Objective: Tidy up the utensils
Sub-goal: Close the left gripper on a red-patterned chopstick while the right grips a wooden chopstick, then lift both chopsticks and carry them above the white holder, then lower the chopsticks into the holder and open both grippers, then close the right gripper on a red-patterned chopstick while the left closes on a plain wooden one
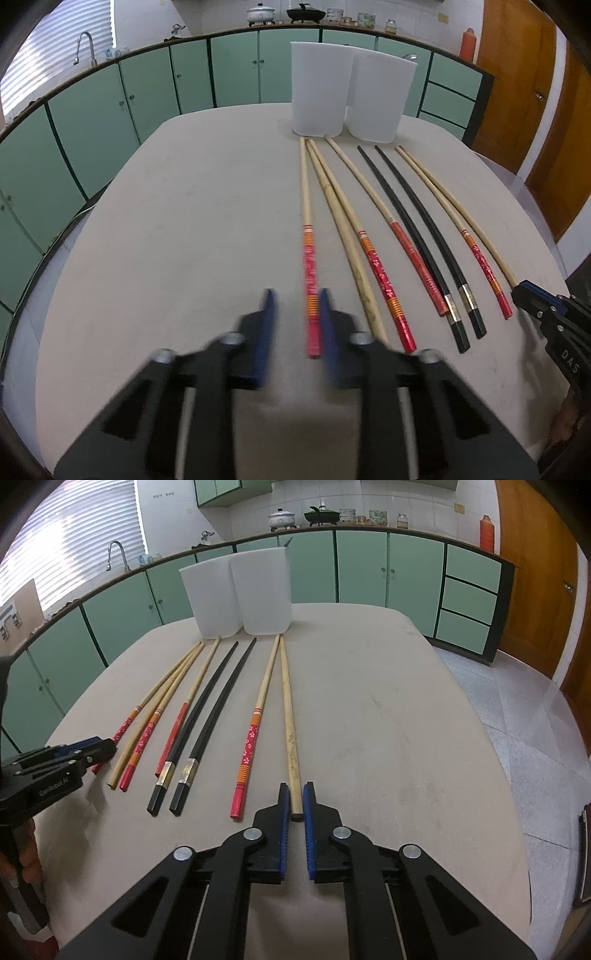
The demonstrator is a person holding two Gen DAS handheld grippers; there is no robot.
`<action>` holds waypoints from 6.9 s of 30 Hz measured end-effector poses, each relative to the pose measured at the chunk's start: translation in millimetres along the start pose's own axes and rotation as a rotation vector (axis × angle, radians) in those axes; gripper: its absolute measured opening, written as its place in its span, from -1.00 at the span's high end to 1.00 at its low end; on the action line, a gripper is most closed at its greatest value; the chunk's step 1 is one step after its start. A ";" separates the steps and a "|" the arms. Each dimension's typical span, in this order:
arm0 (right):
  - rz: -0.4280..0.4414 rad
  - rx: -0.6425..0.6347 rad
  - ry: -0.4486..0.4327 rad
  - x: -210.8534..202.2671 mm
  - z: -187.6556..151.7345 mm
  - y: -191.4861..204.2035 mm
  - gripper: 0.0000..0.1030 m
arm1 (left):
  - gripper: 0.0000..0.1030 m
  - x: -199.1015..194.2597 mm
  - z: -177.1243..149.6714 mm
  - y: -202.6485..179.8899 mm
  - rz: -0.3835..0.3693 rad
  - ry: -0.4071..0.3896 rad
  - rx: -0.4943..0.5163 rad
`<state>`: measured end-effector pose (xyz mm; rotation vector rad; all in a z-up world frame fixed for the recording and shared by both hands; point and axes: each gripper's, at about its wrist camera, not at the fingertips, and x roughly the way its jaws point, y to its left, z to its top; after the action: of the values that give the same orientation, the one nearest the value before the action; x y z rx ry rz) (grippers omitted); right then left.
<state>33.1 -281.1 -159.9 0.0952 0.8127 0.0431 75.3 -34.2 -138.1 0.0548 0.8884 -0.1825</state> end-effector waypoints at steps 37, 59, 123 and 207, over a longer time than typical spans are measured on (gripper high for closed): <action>0.058 -0.057 -0.290 -97.8 112.3 10.6 0.87 | 0.90 -127.2 112.8 -0.3 -0.002 -0.434 -0.001; 0.181 -0.089 -0.370 -134.4 230.3 4.8 0.87 | 0.90 -181.3 189.4 -12.6 -0.091 -0.613 -0.018; 0.030 -0.053 -0.464 -50.5 247.1 13.0 0.00 | -0.16 -65.0 220.9 8.0 0.024 -0.545 -0.054; 0.005 -0.041 0.029 17.7 16.9 22.5 0.53 | 0.35 6.5 8.4 -17.7 0.039 -0.009 -0.069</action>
<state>57.5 -258.5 -158.8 0.0581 0.8403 0.0662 82.5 -53.5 -137.4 0.0069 0.8835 -0.1160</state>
